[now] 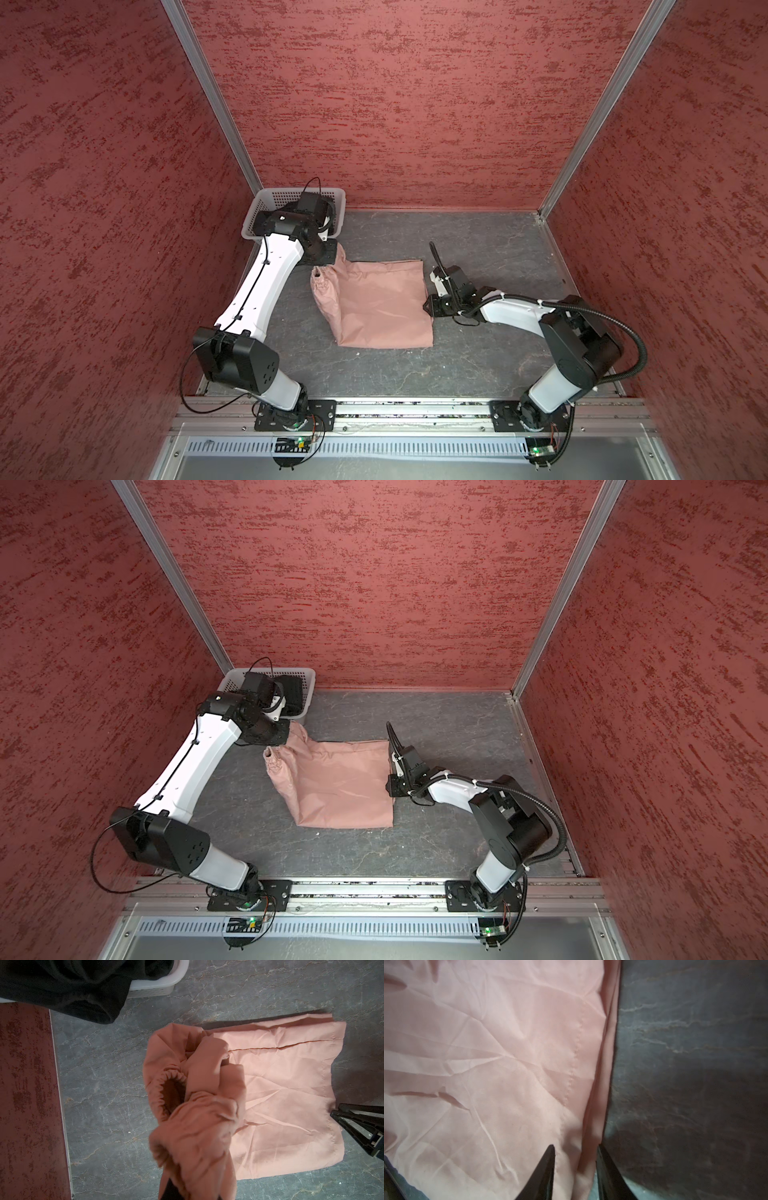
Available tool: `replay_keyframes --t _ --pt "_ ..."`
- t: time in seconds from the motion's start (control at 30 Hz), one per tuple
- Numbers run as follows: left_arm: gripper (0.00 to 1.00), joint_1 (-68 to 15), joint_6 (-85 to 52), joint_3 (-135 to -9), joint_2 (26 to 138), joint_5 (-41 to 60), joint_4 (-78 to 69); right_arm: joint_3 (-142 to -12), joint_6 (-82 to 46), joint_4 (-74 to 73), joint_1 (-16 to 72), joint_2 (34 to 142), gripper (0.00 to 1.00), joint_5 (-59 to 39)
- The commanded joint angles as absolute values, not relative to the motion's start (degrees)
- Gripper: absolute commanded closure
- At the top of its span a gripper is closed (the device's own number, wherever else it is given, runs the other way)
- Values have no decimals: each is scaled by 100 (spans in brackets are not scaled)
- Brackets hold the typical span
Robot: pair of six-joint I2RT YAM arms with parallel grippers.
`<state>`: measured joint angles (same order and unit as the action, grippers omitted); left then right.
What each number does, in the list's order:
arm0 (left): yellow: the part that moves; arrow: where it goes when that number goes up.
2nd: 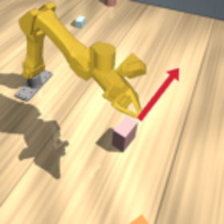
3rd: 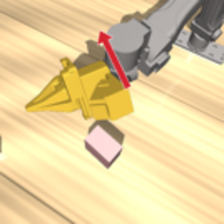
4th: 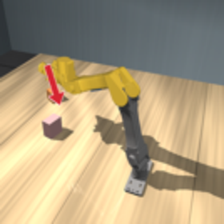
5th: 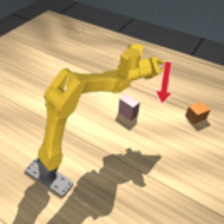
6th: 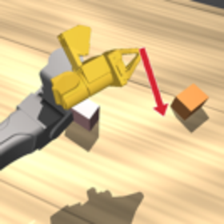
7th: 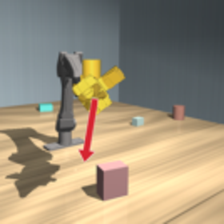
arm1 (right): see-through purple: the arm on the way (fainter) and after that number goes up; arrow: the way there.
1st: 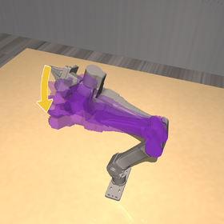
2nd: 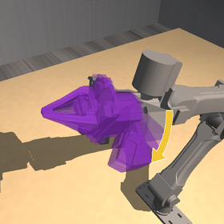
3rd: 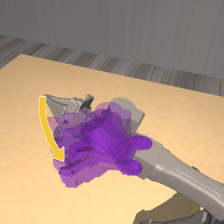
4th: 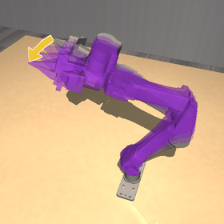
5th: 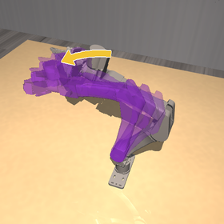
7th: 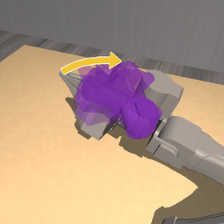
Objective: Fold and stack the shorts
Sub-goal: 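Lift the waistband bundle with the left gripper and lay it over the shorts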
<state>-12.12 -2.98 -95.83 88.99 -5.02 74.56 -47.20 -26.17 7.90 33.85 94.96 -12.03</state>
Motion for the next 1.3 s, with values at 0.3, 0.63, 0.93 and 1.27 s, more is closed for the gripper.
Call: replay_keyframes --t 0.3,0.63,0.93,1.27 --pt "100 -2037 -760 -9874 9071 -78 7565 -4537 -2836 86 3365 9997 88 -1331" --pt "100 -2490 -1444 -9987 9362 618 7230 -4421 -2963 -235 3365 10204 89 -1458" --pt "100 -2885 -1971 -9866 9734 929 6828 -4364 -3052 -525 3366 10298 88 -1527" --pt "48 -3408 -2259 -9885 10416 1073 6473 -4407 -3098 -457 3361 10038 57 -1371"
